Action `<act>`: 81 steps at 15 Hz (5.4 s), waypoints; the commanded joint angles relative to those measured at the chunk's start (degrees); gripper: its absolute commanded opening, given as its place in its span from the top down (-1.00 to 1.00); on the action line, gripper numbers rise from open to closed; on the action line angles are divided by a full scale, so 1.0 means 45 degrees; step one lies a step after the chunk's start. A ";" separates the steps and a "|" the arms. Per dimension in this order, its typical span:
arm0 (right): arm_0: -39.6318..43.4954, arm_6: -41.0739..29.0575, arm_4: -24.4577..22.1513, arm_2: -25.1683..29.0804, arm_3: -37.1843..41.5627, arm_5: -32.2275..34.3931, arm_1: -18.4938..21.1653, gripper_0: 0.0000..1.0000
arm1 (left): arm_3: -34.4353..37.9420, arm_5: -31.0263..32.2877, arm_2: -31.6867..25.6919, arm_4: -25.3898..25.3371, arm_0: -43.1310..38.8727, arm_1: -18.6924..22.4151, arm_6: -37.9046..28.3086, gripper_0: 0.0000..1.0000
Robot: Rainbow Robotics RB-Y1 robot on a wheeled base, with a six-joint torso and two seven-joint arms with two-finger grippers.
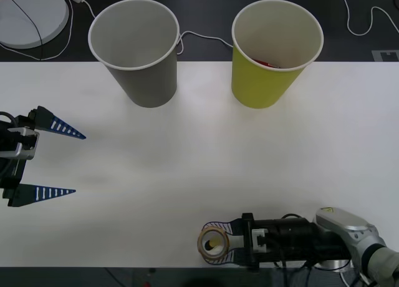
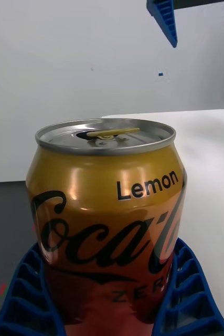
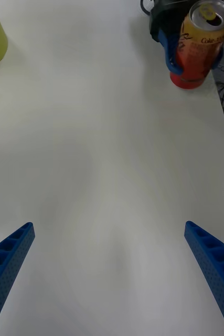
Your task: Put the can into the green bin and the plastic bottle into the gray bin
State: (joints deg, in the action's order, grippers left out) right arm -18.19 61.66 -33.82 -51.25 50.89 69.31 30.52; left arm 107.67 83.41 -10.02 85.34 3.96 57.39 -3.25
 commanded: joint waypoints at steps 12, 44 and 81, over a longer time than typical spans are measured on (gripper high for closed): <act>0.2656 -0.7570 -0.3540 0.5119 0.7890 -0.1847 0.4585 1.00 | 0.0000 0.0000 0.0000 0.0001 0.0000 0.0000 0.0000 -1.00; -0.2598 -2.9992 -1.2114 1.2521 1.3340 0.4012 0.8335 1.00 | 0.0000 0.0000 0.0000 0.0001 0.0000 0.0000 0.0000 -1.00; -1.1875 -2.7101 -1.5063 0.7189 0.3359 0.4598 0.4956 -1.00 | 0.0000 0.0000 0.0000 0.0001 0.0000 0.0000 0.0000 -1.00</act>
State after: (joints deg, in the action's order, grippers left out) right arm -71.89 -61.38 -102.42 -19.79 65.99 89.58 52.40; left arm 107.67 83.41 -10.02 85.34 3.95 57.39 -3.25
